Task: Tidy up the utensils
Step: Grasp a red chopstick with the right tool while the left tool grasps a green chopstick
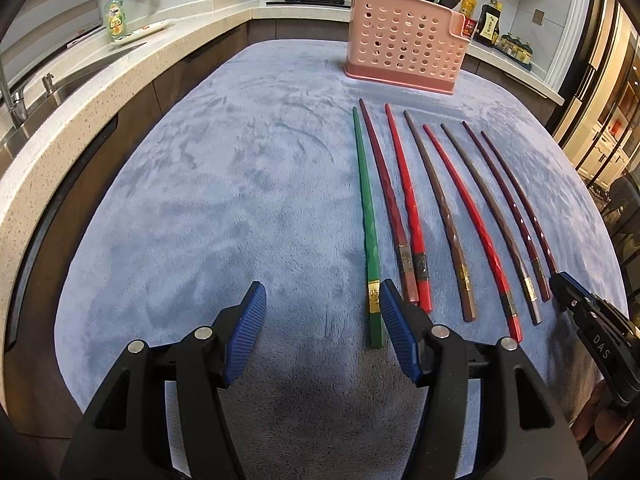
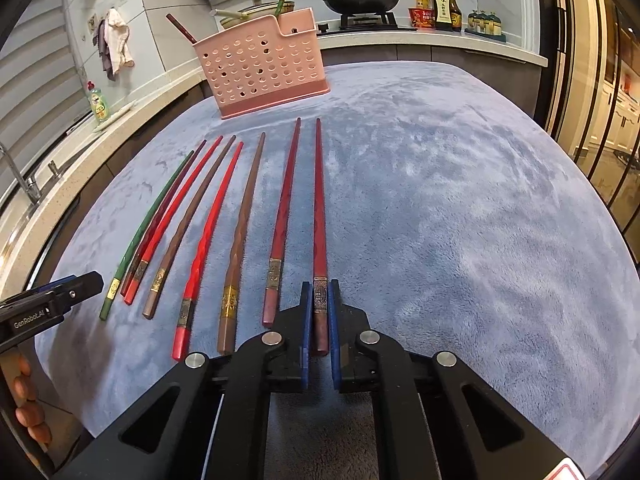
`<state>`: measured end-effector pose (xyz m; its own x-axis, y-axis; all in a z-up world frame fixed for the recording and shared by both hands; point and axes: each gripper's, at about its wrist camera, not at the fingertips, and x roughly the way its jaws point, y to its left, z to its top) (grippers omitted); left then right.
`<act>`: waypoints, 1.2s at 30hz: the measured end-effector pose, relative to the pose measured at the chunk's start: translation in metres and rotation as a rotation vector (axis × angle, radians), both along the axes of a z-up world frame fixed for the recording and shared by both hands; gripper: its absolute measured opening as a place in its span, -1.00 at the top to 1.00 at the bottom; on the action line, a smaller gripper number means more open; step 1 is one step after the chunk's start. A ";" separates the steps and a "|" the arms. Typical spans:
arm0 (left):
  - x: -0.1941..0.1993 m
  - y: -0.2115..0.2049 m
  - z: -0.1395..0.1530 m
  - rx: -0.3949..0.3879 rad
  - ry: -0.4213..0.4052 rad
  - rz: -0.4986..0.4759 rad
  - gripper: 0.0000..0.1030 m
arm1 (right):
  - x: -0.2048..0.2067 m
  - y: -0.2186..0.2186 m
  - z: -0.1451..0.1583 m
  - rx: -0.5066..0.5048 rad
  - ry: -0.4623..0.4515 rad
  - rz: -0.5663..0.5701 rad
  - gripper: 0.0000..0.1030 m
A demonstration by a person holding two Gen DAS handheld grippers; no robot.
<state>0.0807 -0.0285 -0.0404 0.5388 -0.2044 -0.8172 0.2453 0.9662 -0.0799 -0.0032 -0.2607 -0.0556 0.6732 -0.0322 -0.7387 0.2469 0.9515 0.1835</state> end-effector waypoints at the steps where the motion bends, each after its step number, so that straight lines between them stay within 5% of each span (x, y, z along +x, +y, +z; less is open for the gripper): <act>1: 0.000 0.000 -0.001 -0.002 0.002 0.000 -0.08 | -0.001 0.000 0.000 0.003 -0.001 -0.002 0.87; 18: 0.002 -0.013 -0.013 0.033 0.020 -0.011 -0.03 | -0.004 -0.004 -0.001 0.022 0.014 0.002 0.87; 21: 0.004 -0.013 -0.013 0.037 0.022 -0.013 0.09 | -0.003 -0.003 -0.001 0.021 0.019 0.007 0.87; 28: 0.009 -0.011 -0.012 0.047 0.041 -0.025 0.73 | -0.002 -0.004 0.000 0.021 0.037 0.019 0.87; 36: 0.011 -0.009 -0.008 0.058 0.057 -0.039 0.82 | -0.006 -0.004 0.007 0.013 0.056 0.024 0.87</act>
<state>0.0914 -0.0377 -0.0487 0.4836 -0.1758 -0.8574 0.2799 0.9593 -0.0388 -0.0094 -0.2648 -0.0481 0.6317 -0.0065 -0.7752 0.2339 0.9549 0.1827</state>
